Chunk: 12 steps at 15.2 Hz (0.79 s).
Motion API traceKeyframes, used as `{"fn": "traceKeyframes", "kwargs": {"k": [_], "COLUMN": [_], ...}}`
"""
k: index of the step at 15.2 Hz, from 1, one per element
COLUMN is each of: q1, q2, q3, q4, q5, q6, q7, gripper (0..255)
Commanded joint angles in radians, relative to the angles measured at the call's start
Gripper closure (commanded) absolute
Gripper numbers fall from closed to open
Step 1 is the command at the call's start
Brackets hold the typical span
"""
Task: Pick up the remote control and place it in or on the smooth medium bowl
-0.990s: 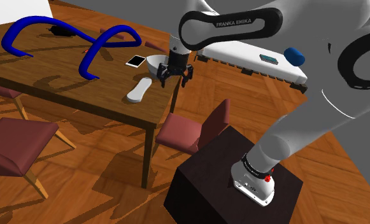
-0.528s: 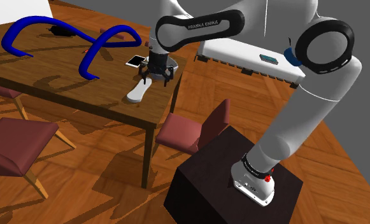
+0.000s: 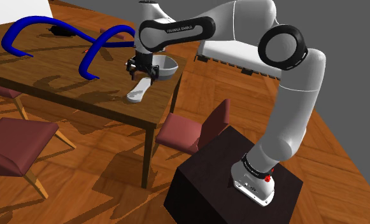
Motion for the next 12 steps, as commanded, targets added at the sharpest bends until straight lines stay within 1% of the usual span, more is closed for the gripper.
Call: {"fn": "traceKeyframes", "kwargs": {"k": [1,7,12], "q1": [0.007,0.01,0.01], "q2": [0.024,0.052,0.051], "q3": [-0.005,-0.01,-0.01], "q4": [0.011,-0.026,-0.026], "q5": [-0.008,-0.02,-0.02], "q6": [0.014,0.077,0.077], "q7": [0.018,0.025,0.025], "gripper": [0,0,0]}}
